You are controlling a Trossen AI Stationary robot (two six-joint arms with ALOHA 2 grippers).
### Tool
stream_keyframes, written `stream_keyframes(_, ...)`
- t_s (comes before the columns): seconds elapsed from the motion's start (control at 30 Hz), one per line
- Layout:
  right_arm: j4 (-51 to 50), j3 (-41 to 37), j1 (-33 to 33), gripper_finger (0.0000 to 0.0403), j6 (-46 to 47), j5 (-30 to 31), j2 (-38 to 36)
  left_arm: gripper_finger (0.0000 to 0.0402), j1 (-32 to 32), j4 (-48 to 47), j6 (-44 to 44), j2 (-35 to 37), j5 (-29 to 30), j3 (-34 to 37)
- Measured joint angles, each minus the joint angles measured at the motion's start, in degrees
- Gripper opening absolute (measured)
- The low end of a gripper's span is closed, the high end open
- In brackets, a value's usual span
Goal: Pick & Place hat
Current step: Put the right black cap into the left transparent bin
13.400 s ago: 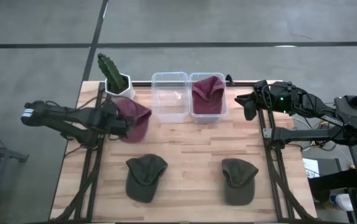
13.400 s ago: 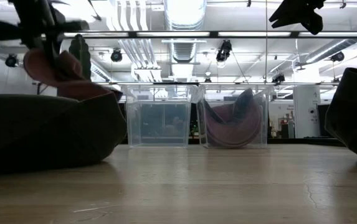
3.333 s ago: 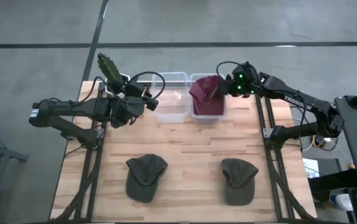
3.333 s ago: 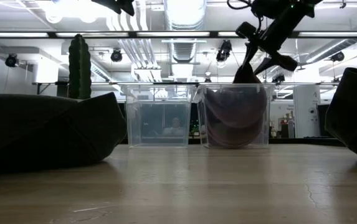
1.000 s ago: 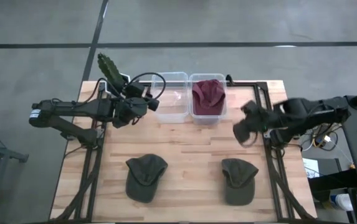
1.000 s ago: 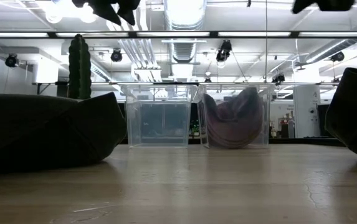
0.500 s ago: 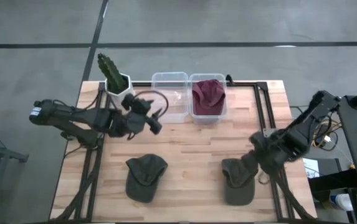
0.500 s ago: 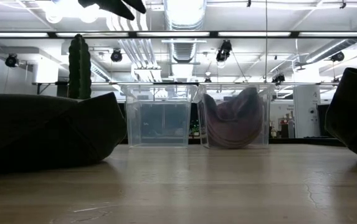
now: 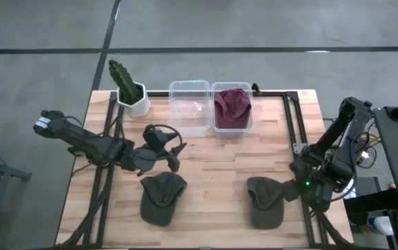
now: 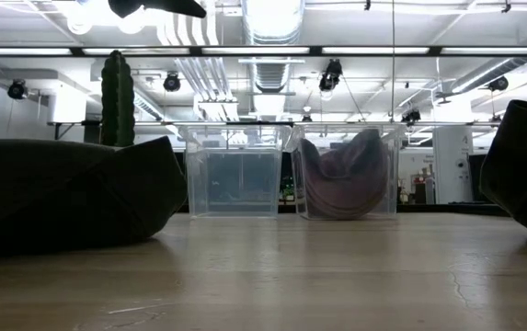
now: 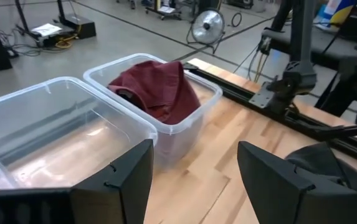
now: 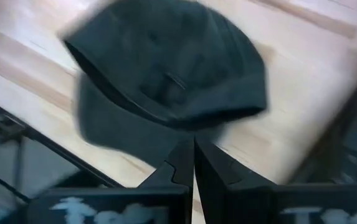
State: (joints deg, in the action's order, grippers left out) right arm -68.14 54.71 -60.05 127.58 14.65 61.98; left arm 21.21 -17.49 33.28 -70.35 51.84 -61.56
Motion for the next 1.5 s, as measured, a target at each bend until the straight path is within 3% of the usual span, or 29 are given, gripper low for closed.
stream_keyframes(0.17,0.06,-1.92,-0.09,0.0009,-1.50,-12.83,0.00,0.0225,0.37,0.11,0.22,0.00,-0.27,0.00)
stream_keyframes(0.27,0.03,-2.60,-0.09,0.0009,-1.47,-16.54,0.00,0.0225,0.35,0.11,0.18,0.00,-0.25,0.00)
stream_keyframes(0.57,1.42,-4.55,-0.07,0.0023,-0.28,-16.48,0.00,0.0225,0.27,0.12,-1.51,0.00,1.01,0.00)
stream_keyframes(1.03,8.01,-9.69,0.78,0.0157,4.08,-16.61,-0.02,0.0225,-0.46,0.11,-1.81,0.00,2.25,0.00)
stream_keyframes(1.5,13.88,-15.45,3.63,0.0249,4.47,-13.24,0.02,0.0225,-1.51,0.09,-1.83,0.02,2.26,-0.01)
